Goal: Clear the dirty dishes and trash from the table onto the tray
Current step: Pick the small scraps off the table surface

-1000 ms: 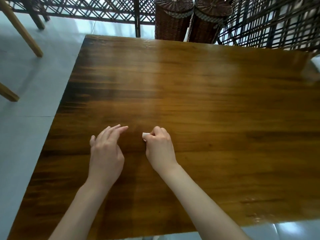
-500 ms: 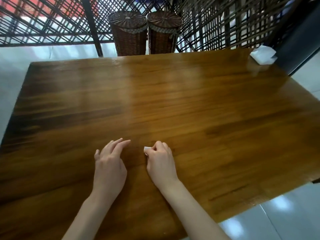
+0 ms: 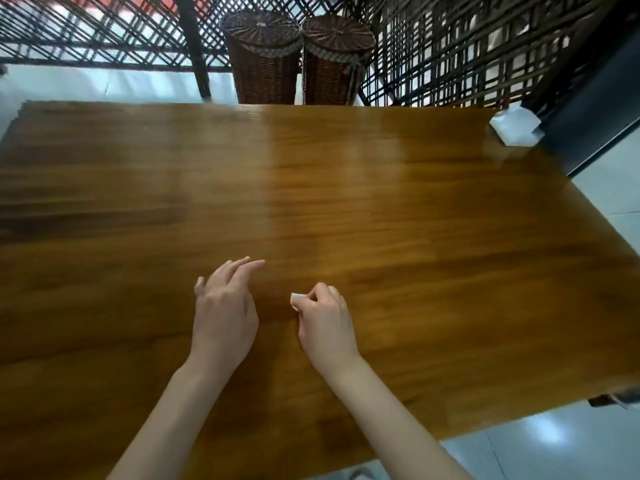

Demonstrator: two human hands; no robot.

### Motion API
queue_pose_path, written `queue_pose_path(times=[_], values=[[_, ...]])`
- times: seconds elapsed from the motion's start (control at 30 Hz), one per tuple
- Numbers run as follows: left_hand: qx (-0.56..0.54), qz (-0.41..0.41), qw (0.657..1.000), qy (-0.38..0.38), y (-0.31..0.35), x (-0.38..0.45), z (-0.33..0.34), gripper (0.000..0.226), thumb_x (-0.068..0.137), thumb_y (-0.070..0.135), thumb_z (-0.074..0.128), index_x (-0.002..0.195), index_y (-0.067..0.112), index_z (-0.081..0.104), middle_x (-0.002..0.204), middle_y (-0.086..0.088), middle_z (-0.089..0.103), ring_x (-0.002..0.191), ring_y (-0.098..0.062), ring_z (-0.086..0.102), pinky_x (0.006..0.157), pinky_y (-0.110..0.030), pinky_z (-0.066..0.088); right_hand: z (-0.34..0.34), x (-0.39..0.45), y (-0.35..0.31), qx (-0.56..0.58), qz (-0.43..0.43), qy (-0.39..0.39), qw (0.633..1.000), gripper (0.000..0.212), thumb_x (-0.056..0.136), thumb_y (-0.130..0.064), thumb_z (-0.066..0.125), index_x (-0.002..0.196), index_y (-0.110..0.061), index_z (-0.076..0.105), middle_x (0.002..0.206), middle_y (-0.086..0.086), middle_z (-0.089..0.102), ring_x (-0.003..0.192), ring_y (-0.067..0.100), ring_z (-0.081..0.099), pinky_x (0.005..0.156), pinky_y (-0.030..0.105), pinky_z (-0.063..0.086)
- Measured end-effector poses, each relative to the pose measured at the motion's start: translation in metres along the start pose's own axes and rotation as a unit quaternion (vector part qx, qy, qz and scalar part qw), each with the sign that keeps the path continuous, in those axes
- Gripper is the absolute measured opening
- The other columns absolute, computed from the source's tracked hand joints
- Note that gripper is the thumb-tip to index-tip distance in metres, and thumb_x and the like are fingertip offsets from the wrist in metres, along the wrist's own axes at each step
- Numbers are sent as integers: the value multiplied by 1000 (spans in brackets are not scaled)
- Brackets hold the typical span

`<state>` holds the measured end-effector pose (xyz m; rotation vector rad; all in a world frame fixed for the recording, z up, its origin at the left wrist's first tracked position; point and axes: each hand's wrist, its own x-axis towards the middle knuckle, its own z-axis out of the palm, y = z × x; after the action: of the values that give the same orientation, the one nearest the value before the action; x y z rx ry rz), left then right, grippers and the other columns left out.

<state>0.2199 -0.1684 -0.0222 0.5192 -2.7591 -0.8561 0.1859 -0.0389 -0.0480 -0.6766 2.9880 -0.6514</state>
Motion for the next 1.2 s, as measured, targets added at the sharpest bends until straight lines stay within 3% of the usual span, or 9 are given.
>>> queue_pose_path(times=[0.23,0.4,0.57,0.67,0.87,0.93,1.03,1.2], values=[[29,-40,998,34,41,-10,9,41,90,-5,47,125,14,58,131,-9,56,128,-27,45,112,-54,23,-13,-2,44,-21,-21,-22,999,19,87,1,58,96,-9,71,84,6,61,79,20,56,72,30,52],[30,-53,997,48,81,-11,18,46,88,-7,47,128,14,56,133,-8,54,129,-24,43,112,-51,22,-42,-15,91,-8,-5,-2,1000,23,64,8,76,76,-11,73,67,2,57,62,16,55,57,24,49],[9,-50,998,42,127,-9,16,47,90,-4,46,131,18,53,136,-4,51,131,-21,40,114,-49,19,-76,-18,136,46,26,-47,998,26,92,-8,53,111,-16,68,92,2,59,89,15,52,76,18,42],[-14,-39,999,33,156,-10,6,45,91,0,48,130,19,53,135,-2,52,130,-20,40,113,-47,25,-115,-13,151,106,59,-8,993,19,92,-15,58,105,-13,71,86,1,61,84,15,56,69,17,44],[-40,26,999,-9,205,-15,-17,40,90,0,50,125,17,57,125,-2,59,121,-19,49,104,-42,39,-182,-13,145,168,76,24,983,15,85,-15,67,99,-15,73,94,0,70,89,12,63,78,27,55],[-46,39,998,-20,216,-19,-23,39,90,2,51,124,18,58,124,0,59,119,-18,50,103,-41,41,-199,-18,142,176,82,35,980,13,84,-19,68,96,-17,73,93,-2,70,85,7,62,75,21,54],[-50,53,997,-38,227,-23,-29,38,91,4,51,124,20,58,124,2,59,120,-16,50,103,-36,41,-215,-26,138,178,99,45,978,14,84,-24,69,95,-18,74,91,-7,70,71,-7,54,63,1,41],[-52,55,995,-64,226,-30,-30,36,91,5,52,123,20,58,123,3,59,120,-14,49,105,-35,40,-220,-39,139,183,140,39,972,15,85,-25,68,97,-18,73,95,-7,70,72,-8,51,63,2,39]])
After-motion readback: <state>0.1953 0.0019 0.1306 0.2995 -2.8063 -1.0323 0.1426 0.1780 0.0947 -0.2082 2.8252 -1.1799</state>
